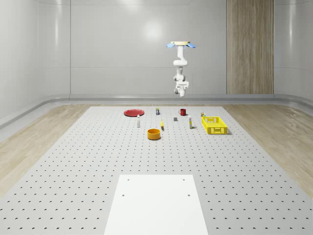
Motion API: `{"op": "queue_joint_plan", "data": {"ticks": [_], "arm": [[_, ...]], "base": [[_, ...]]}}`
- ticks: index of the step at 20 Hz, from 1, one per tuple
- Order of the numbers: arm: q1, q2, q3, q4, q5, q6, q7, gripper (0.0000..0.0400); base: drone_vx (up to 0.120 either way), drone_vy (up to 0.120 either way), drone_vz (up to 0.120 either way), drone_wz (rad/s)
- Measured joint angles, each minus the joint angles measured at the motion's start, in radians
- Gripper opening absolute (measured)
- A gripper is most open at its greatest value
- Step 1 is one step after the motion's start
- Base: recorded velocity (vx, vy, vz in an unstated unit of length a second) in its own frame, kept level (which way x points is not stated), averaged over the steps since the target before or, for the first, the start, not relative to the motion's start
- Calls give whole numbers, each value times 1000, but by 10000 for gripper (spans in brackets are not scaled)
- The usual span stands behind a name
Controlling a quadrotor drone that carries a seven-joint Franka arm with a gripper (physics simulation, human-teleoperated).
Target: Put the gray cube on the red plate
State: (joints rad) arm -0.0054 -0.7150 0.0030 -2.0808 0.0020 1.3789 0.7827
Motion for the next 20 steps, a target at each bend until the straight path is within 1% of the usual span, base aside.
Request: {"op": "queue_joint_plan", "data": {"ticks": [7,20], "arm": [[-1,12,1,34,0,-16,-1,400],[-3,9,2,36,0,-12,-1,400]], "base": [[120,-120,0,0],[120,-120,0,0]]}}
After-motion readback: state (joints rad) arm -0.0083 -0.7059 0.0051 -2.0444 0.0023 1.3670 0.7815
